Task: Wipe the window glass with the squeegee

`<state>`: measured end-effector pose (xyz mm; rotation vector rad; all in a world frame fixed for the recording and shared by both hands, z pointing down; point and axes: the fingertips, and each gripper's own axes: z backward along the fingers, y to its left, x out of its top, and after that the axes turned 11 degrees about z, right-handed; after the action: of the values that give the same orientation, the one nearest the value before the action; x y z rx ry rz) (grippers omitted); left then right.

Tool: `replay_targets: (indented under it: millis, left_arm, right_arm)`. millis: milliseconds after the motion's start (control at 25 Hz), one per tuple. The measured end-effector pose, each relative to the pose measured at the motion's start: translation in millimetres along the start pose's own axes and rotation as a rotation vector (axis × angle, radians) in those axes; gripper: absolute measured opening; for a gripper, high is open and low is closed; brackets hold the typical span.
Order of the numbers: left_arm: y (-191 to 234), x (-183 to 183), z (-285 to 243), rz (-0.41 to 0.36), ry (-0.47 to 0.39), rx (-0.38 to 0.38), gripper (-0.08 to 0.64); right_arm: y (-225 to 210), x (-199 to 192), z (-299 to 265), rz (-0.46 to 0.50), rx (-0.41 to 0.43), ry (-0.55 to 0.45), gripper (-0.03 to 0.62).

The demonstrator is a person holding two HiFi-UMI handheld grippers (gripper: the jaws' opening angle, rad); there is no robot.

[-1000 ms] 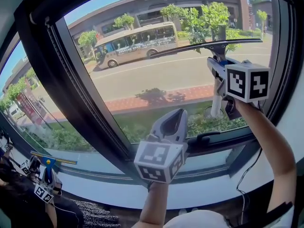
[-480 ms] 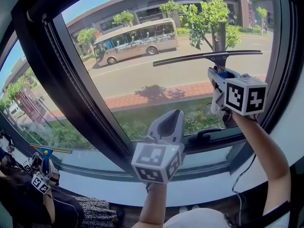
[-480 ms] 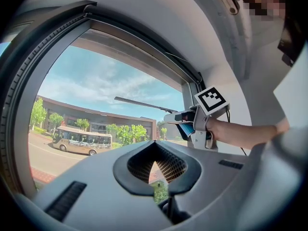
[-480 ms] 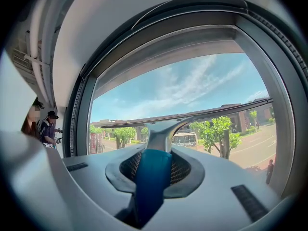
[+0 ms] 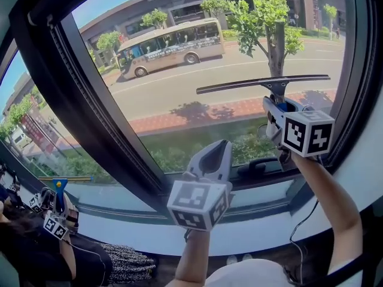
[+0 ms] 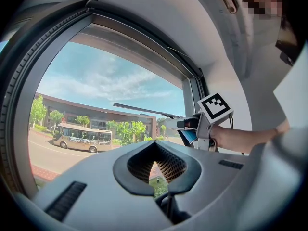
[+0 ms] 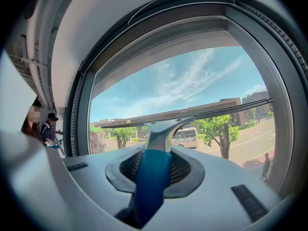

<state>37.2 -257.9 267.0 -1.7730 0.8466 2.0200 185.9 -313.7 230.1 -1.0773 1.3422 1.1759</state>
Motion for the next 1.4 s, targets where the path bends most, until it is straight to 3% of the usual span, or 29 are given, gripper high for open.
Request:
replay_targets:
  millis: [440, 880, 1120, 1400]
  left_arm:
    - [-1, -30, 5, 0.008, 0.022, 0.024, -0.005]
    - [2, -73, 29, 0.063, 0.046, 0.074, -0.005]
    - [8, -69, 29, 0.091, 0.087, 0.091, -0.005]
    - [15, -112, 14, 0.124, 0.186, 0.104, -0.005]
  right_arm:
    - [2, -55, 12, -0.024, 0.018, 0.05, 0.077]
    - [13, -111, 35, -0.055, 0.024, 0.096, 0.077]
    - [18, -109, 30, -0.079, 0.029, 0.127, 0.077]
    - [9, -148, 26, -0.144, 0.047, 0.193, 0.077]
